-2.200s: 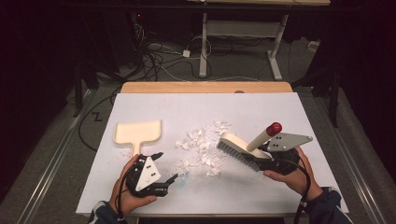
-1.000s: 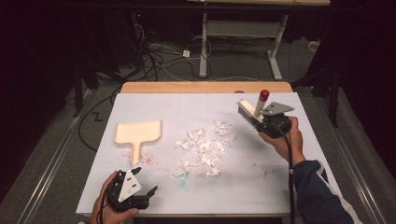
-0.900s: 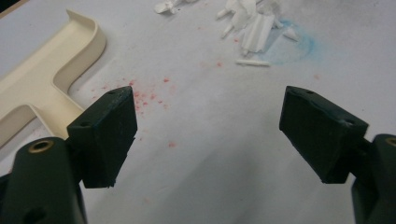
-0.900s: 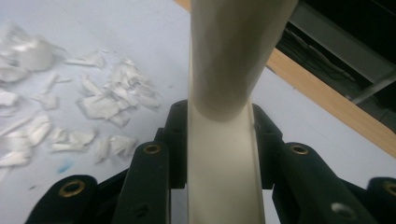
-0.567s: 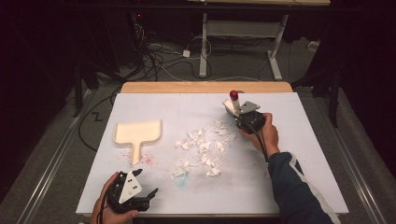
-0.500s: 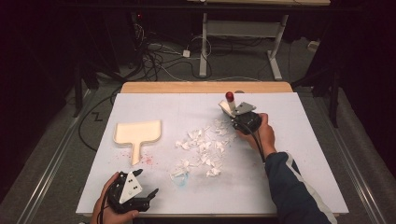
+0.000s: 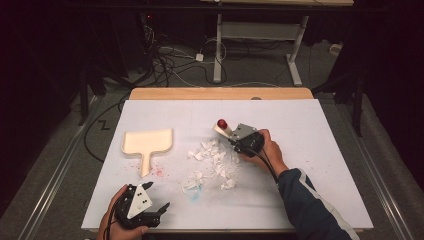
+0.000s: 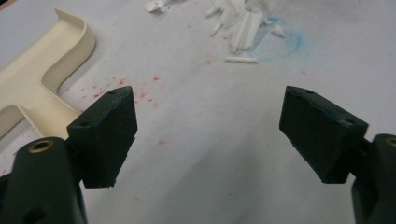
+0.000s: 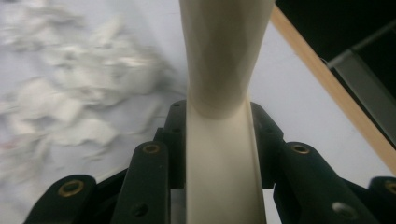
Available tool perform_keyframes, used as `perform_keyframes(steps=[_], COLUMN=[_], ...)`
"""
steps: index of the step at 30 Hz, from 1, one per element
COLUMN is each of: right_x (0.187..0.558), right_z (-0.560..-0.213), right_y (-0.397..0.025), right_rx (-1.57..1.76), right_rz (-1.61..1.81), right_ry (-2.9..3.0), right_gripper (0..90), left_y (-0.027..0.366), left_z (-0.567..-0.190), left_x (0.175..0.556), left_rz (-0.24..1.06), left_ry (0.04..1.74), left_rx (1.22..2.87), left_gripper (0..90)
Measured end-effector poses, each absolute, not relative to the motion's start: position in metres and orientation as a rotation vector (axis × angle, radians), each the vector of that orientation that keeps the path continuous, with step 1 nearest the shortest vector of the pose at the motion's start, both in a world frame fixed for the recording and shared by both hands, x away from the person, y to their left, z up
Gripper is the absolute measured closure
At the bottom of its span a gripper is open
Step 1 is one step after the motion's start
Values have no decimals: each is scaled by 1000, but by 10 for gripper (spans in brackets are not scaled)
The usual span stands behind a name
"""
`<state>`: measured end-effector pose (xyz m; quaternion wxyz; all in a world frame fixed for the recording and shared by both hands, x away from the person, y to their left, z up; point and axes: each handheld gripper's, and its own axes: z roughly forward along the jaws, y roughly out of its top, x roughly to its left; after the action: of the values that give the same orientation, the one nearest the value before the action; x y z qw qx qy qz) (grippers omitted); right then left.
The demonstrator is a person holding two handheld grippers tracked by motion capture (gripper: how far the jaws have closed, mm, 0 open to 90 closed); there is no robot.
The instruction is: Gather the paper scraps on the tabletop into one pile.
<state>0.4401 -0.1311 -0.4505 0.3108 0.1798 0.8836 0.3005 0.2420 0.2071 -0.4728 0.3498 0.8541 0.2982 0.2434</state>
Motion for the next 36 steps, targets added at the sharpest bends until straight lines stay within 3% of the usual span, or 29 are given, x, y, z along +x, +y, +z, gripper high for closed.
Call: perform_keyframes(steps=[18, 26, 36], right_x=[358, 363, 409], right_z=[-427, -404, -397], right_y=[-154, -164, -146], right_rx=[224, 285, 371], right_rz=[1005, 1039, 988], right_ry=[2436, 2377, 2322], right_gripper=[682, 682, 682], left_y=[204, 204, 203], left_z=[-472, -472, -472], left_x=[241, 242, 243], left_rz=[623, 621, 620], left_ry=[769, 770, 759], left_rx=[2216, 2216, 2218], left_gripper=[180, 180, 180])
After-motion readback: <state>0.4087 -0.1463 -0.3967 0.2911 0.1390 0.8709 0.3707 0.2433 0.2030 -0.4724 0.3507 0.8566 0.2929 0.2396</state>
